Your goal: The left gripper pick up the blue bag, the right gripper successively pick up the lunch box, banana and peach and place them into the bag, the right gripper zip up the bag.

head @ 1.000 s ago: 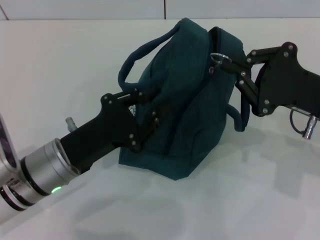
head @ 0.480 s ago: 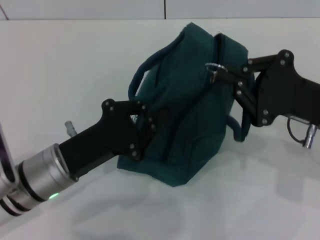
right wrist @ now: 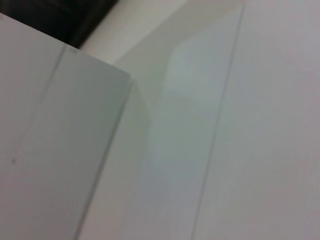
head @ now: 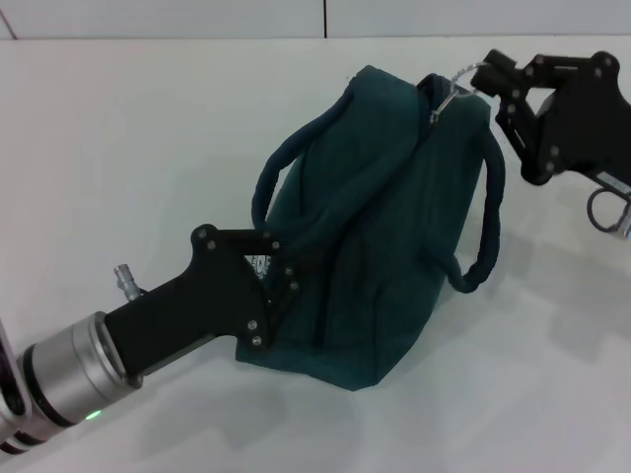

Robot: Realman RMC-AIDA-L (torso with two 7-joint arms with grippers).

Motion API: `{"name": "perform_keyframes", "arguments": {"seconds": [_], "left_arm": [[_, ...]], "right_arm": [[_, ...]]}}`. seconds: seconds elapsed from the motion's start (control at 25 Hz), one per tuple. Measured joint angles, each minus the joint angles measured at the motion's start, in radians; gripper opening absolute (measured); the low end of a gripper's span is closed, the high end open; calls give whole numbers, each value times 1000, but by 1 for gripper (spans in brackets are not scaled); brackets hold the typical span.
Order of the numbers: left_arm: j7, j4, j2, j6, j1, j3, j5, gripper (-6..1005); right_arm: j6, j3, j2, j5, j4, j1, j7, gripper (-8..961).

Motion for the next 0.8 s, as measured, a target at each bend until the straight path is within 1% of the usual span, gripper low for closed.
{"name": "perform_keyframes", "arguments": {"seconds": [0.12, 0.28, 0.48, 0.68, 0.8], "left_arm": [[0, 0, 3, -10, 1, -2, 0, 62], [1, 2, 8, -17, 10, -8, -19, 66], [-12, 3, 9, -32, 24, -9, -99, 71], [-95, 3, 10, -97, 21, -9, -198, 76], [-148, 12, 13, -140, 15, -9, -214, 79]], "right_arm": [[34, 4, 0, 8, 0, 0, 10, 17], [48, 9, 0, 16, 0, -5, 10, 17], [50, 9, -1, 51, 22, -12, 11, 17], [52, 10, -3, 62, 47, -14, 11, 17], [66, 16, -3, 63, 54, -14, 15, 17]]}}
